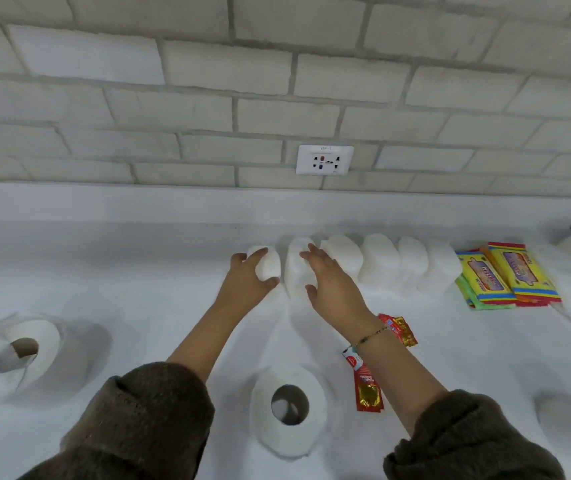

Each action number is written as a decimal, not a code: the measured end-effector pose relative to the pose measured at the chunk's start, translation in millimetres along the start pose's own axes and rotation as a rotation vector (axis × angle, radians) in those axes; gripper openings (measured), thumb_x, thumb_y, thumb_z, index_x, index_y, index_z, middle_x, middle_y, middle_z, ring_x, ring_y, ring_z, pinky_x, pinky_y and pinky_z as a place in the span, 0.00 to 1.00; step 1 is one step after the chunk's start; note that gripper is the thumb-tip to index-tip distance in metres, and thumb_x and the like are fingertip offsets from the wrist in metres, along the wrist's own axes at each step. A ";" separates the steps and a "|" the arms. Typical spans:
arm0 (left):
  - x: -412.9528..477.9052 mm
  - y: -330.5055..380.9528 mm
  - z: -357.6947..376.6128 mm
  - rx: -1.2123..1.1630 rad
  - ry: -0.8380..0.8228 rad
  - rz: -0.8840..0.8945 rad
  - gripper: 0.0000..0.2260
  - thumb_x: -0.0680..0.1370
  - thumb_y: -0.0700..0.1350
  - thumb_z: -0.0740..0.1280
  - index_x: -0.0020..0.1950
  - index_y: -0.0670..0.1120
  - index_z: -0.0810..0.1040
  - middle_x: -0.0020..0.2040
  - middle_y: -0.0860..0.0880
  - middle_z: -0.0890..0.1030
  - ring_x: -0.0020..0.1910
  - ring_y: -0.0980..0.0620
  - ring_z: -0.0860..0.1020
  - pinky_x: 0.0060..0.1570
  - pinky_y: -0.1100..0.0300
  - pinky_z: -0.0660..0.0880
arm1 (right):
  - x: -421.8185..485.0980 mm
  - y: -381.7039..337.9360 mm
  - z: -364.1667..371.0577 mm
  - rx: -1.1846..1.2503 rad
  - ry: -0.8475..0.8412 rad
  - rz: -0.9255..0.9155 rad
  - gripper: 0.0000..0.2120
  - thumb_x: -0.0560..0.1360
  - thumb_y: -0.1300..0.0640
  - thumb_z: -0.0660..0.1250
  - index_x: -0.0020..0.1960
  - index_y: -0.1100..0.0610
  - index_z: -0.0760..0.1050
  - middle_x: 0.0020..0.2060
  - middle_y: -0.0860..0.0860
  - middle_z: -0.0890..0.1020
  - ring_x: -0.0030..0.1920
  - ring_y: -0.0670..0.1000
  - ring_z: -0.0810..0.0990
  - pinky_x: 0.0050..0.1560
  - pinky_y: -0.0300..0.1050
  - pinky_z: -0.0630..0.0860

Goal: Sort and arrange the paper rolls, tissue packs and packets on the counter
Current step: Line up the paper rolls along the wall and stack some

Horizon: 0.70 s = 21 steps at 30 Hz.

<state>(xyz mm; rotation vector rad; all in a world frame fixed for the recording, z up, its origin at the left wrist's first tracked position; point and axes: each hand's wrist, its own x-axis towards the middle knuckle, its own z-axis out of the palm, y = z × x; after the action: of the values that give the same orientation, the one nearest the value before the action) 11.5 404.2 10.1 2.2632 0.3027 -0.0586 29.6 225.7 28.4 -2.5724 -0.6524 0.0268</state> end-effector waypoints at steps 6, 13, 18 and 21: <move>17.1 1.0 4.5 0.011 -0.018 0.034 0.32 0.74 0.53 0.68 0.74 0.54 0.58 0.71 0.41 0.61 0.66 0.41 0.68 0.63 0.53 0.67 | -49.7 -15.2 -25.1 -0.004 0.005 0.075 0.24 0.77 0.52 0.63 0.71 0.49 0.61 0.62 0.50 0.77 0.55 0.50 0.79 0.56 0.40 0.73; -39.7 -4.8 -20.7 -0.086 0.058 0.041 0.25 0.74 0.54 0.67 0.70 0.52 0.66 0.68 0.48 0.70 0.56 0.52 0.75 0.53 0.60 0.70 | -112.9 -45.7 -18.0 0.189 -0.253 -0.135 0.31 0.70 0.38 0.66 0.70 0.43 0.62 0.72 0.40 0.61 0.72 0.42 0.56 0.71 0.42 0.59; -103.2 -21.1 -53.8 -0.111 0.090 0.088 0.13 0.76 0.48 0.66 0.60 0.54 0.76 0.61 0.55 0.77 0.55 0.57 0.76 0.59 0.60 0.71 | -136.2 -43.8 -3.1 0.136 -0.469 -0.229 0.40 0.64 0.33 0.69 0.71 0.37 0.55 0.74 0.34 0.45 0.73 0.39 0.40 0.70 0.42 0.49; -133.8 -43.2 -72.6 -0.101 0.193 0.058 0.12 0.76 0.47 0.66 0.59 0.56 0.77 0.58 0.57 0.77 0.56 0.58 0.76 0.60 0.59 0.71 | -137.2 -45.5 7.3 0.125 -0.484 -0.255 0.41 0.65 0.37 0.71 0.71 0.36 0.52 0.73 0.34 0.44 0.73 0.40 0.43 0.70 0.41 0.52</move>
<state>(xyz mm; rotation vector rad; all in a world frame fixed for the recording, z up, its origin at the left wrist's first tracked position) -132.7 459.6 44.5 2.1792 0.3336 0.2027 -113.2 201.8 29.5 -2.3519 -1.1103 0.5991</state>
